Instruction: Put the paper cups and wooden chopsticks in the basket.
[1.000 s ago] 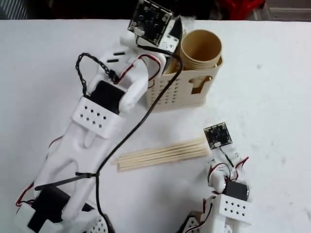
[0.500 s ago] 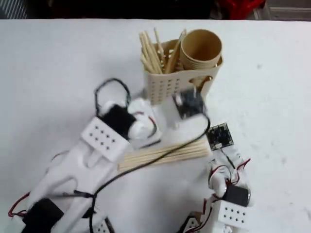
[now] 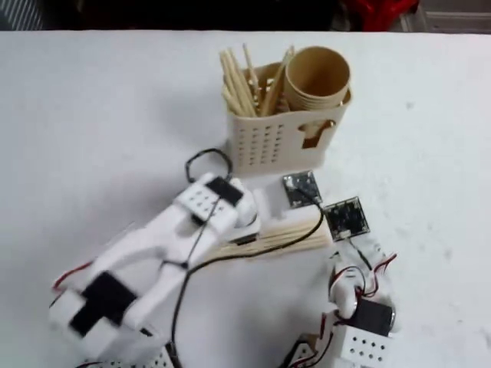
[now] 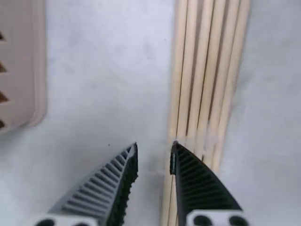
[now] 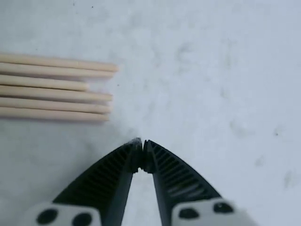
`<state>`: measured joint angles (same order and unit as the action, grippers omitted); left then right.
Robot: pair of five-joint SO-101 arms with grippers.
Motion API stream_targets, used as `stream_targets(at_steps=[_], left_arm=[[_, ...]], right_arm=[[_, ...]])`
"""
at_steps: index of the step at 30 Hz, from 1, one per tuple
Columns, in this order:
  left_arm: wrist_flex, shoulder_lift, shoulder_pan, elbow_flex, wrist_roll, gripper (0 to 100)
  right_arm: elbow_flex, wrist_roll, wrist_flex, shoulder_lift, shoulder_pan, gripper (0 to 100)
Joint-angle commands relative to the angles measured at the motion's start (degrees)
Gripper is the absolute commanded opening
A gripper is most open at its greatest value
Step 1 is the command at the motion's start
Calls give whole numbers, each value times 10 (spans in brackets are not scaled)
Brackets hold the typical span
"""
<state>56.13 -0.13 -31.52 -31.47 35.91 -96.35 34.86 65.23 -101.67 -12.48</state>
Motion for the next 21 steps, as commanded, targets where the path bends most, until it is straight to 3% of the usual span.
stream_targets(at_steps=[1,11,21], left_arm=[[-10,89,15,95,5,128],[-9,171,12,146,5,128],[63,92,22,139,5,128]], right_arm=[[-5,-1,-7,0,-12,17],[-5,-1,-7,3,-9,17],[-5,-1,-7,3,-9,17]])
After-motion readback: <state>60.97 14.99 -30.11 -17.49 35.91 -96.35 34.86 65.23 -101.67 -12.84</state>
